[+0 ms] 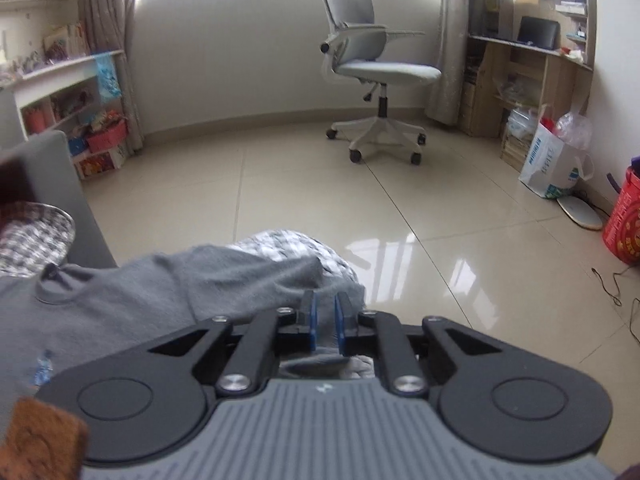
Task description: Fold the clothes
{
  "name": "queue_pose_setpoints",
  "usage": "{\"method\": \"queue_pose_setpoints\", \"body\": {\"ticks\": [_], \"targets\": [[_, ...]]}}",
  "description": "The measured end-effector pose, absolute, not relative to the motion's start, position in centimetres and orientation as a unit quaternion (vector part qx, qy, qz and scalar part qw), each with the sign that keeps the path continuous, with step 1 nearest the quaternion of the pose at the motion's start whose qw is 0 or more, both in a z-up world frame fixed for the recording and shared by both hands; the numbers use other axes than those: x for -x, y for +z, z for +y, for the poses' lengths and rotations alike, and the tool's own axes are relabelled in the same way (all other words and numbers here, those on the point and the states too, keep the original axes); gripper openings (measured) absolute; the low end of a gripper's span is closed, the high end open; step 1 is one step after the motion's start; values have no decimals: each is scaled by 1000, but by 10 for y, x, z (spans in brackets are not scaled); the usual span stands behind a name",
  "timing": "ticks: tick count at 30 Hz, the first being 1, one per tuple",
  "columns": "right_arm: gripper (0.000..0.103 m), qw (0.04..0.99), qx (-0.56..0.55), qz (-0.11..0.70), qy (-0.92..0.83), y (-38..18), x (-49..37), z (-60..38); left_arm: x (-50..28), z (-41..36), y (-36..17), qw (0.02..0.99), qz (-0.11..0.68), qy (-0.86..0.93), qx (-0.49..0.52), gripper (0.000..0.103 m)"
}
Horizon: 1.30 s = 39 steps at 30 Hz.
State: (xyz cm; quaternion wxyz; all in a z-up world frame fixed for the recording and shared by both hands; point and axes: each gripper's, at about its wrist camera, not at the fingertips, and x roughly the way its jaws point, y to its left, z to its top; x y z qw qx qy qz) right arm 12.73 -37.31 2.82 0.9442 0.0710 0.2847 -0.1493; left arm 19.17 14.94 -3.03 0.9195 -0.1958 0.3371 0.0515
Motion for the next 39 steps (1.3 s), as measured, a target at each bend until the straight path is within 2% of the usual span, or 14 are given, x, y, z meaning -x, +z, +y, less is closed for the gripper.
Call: {"method": "queue_pose_setpoints", "body": {"ticks": [2,4,8,12,17,22,28,35,39], "targets": [[20,957,-59,258,-123,49,-118,-351,-189,148,-30,917,339,43,205,19],[43,969,-36,223,-101,70,-106,-328,-187,146,-29,917,341,40,201,19],[44,985,5,157,-64,108,-80,-290,-178,145,-21,920,342,32,190,20],[44,992,4,122,-35,137,-57,-277,-165,149,-14,920,343,31,186,25],[44,996,-53,70,11,165,-21,-274,-146,150,-9,922,342,49,175,25],[44,998,-45,34,37,184,22,-271,-125,151,-1,925,337,42,173,24],[44,997,-34,-10,68,207,73,-269,-101,146,2,931,341,51,121,24],[45,994,-40,-4,106,249,131,-281,-70,164,15,930,341,75,117,24],[55,991,-44,1,127,275,163,-289,-55,174,23,930,331,80,135,25]]}}
